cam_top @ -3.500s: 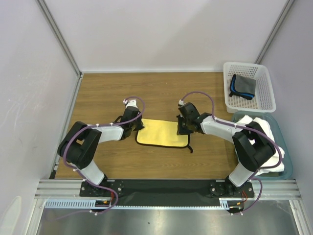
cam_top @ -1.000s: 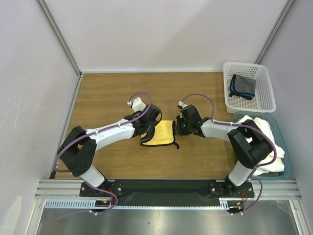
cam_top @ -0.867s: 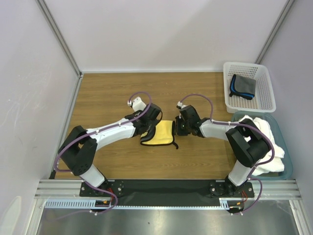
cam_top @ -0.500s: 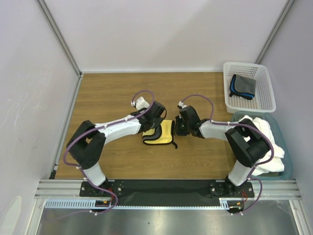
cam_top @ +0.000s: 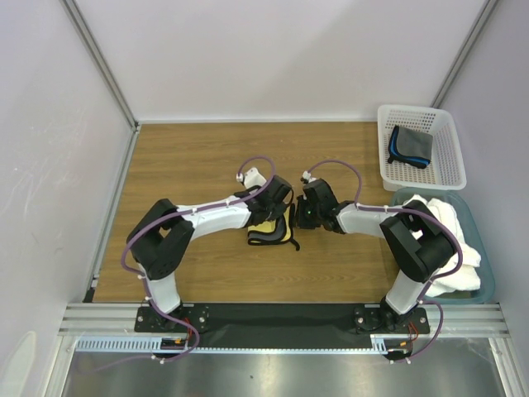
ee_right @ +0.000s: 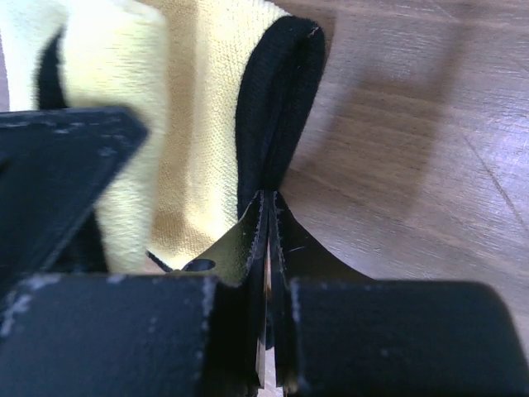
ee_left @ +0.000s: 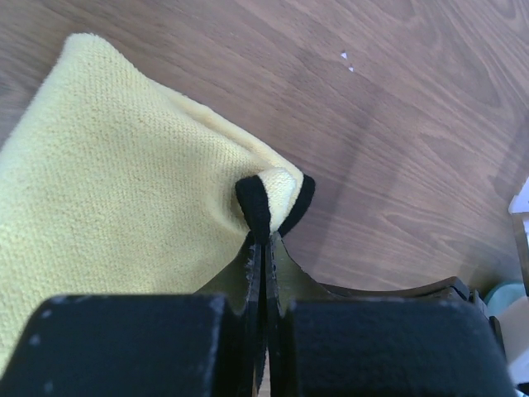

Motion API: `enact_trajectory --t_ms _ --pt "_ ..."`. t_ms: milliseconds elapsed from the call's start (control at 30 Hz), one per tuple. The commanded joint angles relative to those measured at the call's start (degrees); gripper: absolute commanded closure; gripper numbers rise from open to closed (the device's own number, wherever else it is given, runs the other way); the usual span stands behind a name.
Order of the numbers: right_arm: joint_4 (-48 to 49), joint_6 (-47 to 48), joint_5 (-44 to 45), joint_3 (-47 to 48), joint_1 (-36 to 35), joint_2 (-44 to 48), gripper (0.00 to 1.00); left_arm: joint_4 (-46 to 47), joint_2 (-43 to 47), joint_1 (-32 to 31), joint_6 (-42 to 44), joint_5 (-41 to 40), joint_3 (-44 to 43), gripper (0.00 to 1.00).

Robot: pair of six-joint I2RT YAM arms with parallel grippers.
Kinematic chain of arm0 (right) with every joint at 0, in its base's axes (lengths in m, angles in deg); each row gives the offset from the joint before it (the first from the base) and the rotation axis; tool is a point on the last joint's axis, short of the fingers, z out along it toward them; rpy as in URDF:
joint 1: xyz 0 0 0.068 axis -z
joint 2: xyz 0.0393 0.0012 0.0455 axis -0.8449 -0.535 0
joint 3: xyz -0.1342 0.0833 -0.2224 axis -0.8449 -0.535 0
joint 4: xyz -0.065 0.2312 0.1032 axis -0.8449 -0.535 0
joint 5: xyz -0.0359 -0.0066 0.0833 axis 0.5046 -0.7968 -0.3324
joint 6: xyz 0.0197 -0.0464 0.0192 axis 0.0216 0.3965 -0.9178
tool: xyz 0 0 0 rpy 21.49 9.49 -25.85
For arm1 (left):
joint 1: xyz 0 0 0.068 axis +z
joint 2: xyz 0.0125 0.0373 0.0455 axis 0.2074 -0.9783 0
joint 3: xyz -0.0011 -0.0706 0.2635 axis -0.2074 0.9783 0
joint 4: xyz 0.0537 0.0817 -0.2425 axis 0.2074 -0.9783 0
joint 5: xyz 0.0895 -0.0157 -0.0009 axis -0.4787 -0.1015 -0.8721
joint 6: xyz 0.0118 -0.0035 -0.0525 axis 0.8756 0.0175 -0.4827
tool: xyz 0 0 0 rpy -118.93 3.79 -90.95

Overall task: Fold and stack the towels
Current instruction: Fold the towel

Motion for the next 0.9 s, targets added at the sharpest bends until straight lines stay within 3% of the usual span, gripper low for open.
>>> enact_trajectory --t_ms 0,567,867 --pt "-0.24 -0.27 1.57 -1.22 0.54 -0.29 1.0 3.4 -0.95 -0.3 0.97 0.33 -2.38 1.0" --pt "-4.46 1.58 1.04 -1.67 1.34 5.77 1.0 3.58 -6.67 -1.18 9.23 0.15 -6.24 0.96" --pt "-10.61 2.72 1.47 0.0 1.34 14.12 1.0 5.08 0.44 -1.18 16.61 -2.47 -6.51 0.45"
